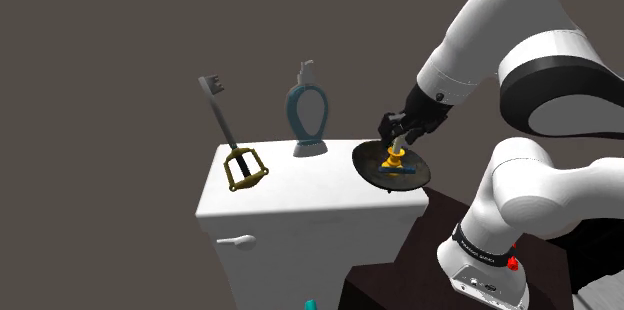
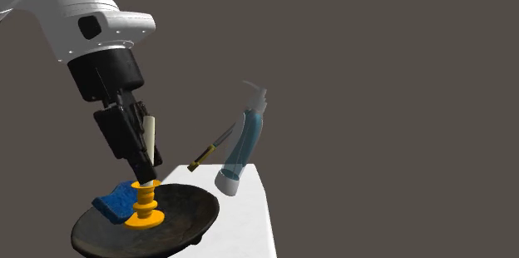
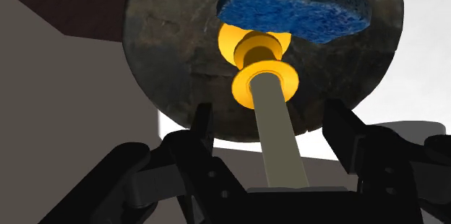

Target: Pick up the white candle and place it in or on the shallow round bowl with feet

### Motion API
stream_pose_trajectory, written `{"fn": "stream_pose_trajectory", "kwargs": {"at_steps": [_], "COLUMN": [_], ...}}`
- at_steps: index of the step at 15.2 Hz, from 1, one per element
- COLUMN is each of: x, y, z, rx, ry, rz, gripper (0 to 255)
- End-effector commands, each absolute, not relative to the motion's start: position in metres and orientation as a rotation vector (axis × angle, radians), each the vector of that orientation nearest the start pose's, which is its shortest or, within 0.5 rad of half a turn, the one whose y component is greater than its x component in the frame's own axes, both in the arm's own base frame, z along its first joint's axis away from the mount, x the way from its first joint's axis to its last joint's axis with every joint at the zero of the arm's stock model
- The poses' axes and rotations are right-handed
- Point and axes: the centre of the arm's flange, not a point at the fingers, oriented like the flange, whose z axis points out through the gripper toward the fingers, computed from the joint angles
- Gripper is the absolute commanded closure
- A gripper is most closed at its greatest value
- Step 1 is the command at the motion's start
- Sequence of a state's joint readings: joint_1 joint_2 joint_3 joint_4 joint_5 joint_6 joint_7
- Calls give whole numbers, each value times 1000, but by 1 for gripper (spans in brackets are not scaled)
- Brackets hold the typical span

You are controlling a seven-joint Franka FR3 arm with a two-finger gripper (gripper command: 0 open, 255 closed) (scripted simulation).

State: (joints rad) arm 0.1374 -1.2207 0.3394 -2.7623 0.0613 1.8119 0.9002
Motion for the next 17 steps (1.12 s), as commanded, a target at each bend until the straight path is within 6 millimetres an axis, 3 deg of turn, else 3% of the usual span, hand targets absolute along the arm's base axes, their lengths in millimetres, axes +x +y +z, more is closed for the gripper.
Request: {"fn": "stream_pose_trajectory", "kwargs": {"at_steps": [1,5,9,17], "x": [206,206,191,191], "y": [123,123,131,131], "z": [517,517,564,564], "rx": [-3024,-3024,-3024,-3024], "ry": [950,950,950,950], "rz": [-558,-558,-558,-558], "gripper": [0,0,0,0]}}
